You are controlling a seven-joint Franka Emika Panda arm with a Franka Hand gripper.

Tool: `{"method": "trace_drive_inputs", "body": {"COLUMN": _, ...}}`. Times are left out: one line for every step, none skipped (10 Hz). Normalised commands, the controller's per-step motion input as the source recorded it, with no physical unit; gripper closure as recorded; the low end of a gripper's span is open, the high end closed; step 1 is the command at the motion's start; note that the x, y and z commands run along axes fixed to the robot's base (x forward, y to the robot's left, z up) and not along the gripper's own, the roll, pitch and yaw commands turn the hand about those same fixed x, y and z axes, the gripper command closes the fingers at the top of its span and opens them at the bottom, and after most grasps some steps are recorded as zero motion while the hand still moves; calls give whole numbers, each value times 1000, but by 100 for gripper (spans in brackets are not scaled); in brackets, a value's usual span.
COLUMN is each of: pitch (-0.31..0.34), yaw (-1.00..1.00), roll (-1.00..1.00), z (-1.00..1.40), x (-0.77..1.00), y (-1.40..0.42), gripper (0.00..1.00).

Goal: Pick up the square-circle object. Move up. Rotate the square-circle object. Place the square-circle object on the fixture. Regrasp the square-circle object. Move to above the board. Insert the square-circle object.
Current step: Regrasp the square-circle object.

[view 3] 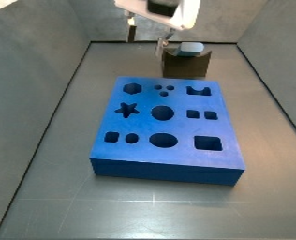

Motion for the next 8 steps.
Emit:
{"method": "trace_drive_inputs", "body": {"pitch": -247, "yaw": -924, "roll": 1000, "z": 3, "x": -44, "y": -19, "gripper": 0}}
{"method": "trace_drive_inputs", "body": {"pitch": -252, "yaw": -923, "roll": 1000, "z": 1, "x": -44, "y": -19, "gripper": 0}}
{"method": "trace_drive_inputs", "body": {"pitch": -250, "yaw": -923, "roll": 1000, "z": -12, "x": -38, "y": -18, "gripper": 0}}
{"method": "trace_drive_inputs", "body": {"pitch": -244, "yaw": -924, "roll": 1000, "z": -16, "x": -37, "y": -18, "gripper": 0}}
{"method": "trace_drive_inputs", "body": {"pitch": -226, "yaw": -931, "roll": 1000, "z": -23, "x": -36, "y": -14, "gripper": 0}}
{"method": "trace_drive_inputs", "body": {"pitch": -202, "yaw": -937, "roll": 1000, "z": -19, "x": -43, "y": -12, "gripper": 0}}
{"method": "trace_drive_inputs", "body": {"pitch": -141, "yaw": -943, "roll": 1000, "z": -9, "x": -45, "y": -11, "gripper": 0}}
{"method": "trace_drive_inputs", "body": {"pitch": -66, "yaw": -944, "roll": 1000, "z": 0, "x": -42, "y": -15, "gripper": 0}}
